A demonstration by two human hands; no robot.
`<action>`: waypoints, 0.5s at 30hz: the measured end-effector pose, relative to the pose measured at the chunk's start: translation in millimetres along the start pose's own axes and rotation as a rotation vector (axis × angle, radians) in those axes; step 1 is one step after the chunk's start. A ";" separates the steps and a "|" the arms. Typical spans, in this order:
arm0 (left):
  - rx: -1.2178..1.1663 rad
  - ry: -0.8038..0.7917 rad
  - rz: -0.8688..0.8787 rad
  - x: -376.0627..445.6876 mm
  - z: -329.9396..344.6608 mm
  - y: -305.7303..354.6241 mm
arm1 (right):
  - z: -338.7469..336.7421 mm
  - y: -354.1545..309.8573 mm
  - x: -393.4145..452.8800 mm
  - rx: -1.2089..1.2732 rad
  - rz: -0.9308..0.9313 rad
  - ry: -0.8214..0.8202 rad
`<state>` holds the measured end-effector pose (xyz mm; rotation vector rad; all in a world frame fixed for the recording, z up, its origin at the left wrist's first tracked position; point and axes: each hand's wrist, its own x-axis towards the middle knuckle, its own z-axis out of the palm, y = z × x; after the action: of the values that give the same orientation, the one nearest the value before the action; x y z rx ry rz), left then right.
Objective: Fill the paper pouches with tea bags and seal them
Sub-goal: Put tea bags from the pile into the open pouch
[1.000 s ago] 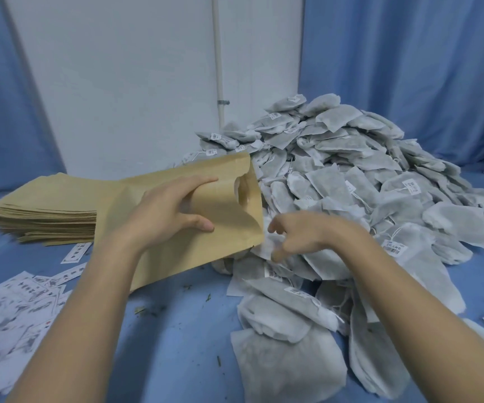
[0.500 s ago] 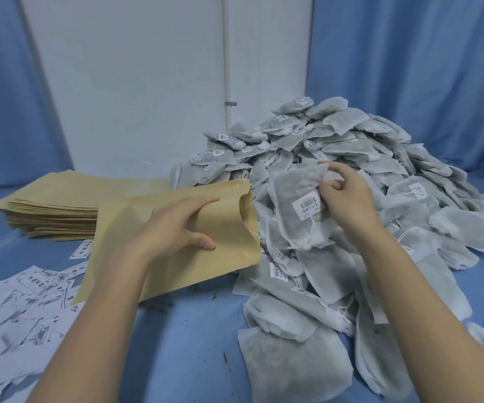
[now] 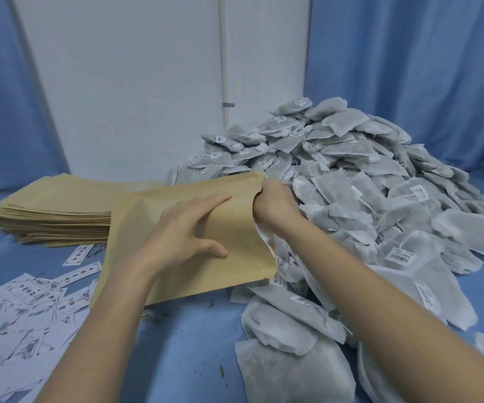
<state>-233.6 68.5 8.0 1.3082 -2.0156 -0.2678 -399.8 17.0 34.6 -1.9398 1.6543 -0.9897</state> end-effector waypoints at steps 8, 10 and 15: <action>-0.046 -0.036 -0.003 7.0 2.5 -1.9 | -10.5 4.0 -21.0 -0.012 -0.027 -0.498; -0.051 -0.082 0.020 8.9 8.8 0.1 | -11.9 12.2 -14.3 0.034 0.050 -0.434; -0.025 -0.170 0.026 12.5 15.1 -0.7 | 82.0 -10.8 -5.7 -0.025 0.502 -0.210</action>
<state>-246.0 54.5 2.2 1.2799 -2.1615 -0.4028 -332.7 13.5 -14.0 -1.4649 1.8946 -0.5523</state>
